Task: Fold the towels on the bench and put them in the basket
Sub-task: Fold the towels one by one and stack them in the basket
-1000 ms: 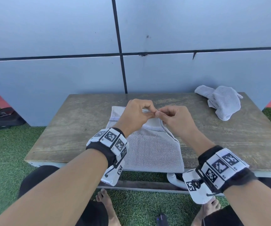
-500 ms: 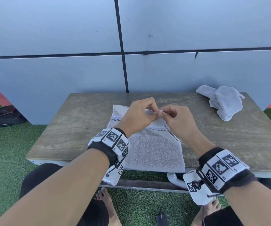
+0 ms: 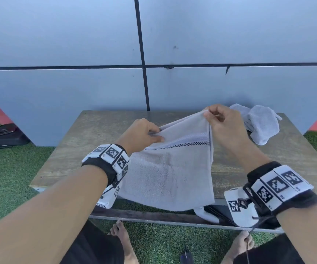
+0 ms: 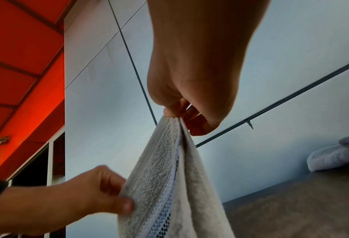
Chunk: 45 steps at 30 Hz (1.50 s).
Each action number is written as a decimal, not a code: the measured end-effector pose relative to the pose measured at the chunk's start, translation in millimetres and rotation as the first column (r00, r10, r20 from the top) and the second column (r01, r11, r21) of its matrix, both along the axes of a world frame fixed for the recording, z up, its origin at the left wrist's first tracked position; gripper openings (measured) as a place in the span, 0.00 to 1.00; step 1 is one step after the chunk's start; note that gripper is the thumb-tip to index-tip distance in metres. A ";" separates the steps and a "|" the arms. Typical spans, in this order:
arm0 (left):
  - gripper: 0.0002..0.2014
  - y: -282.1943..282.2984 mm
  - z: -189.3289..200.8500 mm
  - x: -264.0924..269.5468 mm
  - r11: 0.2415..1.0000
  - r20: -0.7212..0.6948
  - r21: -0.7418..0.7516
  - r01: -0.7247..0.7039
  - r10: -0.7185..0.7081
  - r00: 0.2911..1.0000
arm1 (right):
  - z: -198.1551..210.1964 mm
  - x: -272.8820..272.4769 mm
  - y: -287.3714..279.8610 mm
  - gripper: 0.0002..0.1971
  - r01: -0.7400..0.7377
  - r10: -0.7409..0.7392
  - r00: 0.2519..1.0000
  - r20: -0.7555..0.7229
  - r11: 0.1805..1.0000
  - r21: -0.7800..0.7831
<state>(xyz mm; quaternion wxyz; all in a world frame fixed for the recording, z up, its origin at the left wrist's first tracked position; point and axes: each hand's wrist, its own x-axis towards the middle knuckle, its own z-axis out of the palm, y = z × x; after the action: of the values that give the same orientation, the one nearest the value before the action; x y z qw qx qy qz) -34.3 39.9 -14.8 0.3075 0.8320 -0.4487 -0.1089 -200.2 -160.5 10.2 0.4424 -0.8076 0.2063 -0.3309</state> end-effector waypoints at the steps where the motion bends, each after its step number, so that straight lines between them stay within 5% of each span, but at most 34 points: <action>1: 0.13 6.1 3.3 5.0 1.000 0.022 0.024 -0.011 0.010 1.000 | 4.0 0.2 -3.5 0.04 0.024 -0.024 1.000 0.002 1.000 -0.003; 14: 0.04 58.3 83.2 45.5 0.995 0.092 0.039 -0.090 0.087 0.992 | 39.1 10.2 -46.3 0.06 0.177 -0.179 0.984 -0.004 0.974 0.141; 20: 0.06 53.2 113.0 64.0 0.995 0.137 -0.013 -0.101 0.102 0.985 | 65.9 20.2 -55.4 0.05 0.188 -0.188 0.982 -0.015 0.978 0.090; 24: 0.05 40.1 140.5 77.7 0.990 0.193 -0.107 -0.095 0.114 0.975 | 89.0 36.3 -69.2 0.08 0.161 -0.159 0.987 -0.026 0.970 0.185; 28: 0.10 29.4 158.4 91.7 0.948 0.178 -0.292 -0.127 0.185 0.967 | 115.9 52.9 -73.5 0.06 0.033 -0.098 0.978 0.183 0.943 0.331; 33: 0.07 37.8 148.6 80.7 0.832 0.212 -0.527 -0.176 0.329 0.920 | 106.6 41.3 -59.3 0.07 -0.108 0.010 0.935 0.354 0.960 0.258; 35: 0.03 51.3 120.6 67.8 0.864 0.178 -0.455 -0.217 0.327 0.928 | 81.0 24.9 -54.5 0.08 -0.097 0.037 0.976 0.215 0.955 0.279; 37: 0.07 69.5 90.0 56.7 0.934 0.095 -0.263 -0.241 0.273 0.957 | 50.3 4.1 -51.8 0.10 -0.060 0.075 0.992 -0.098 0.988 0.145; 40: 0.05 93.3 55.4 41.4 0.987 -0.034 0.048 -0.151 0.152 0.988 | 11.1 -28.3 -48.3 0.11 -0.139 0.138 0.888 -0.439 0.990 0.030; 45: 0.07 103.6 23.8 14.7 0.931 -0.219 0.364 0.013 0.072 0.973 | -23.4 -54.5 -41.0 0.12 -0.256 0.343 0.706 -0.620 0.939 0.228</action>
<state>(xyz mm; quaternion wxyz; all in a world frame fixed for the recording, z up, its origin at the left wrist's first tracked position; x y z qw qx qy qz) -19.6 143.5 9.0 0.1996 0.8630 -0.3700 -0.2804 -254.7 -201.4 -13.2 0.4404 -0.8650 0.2330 0.0603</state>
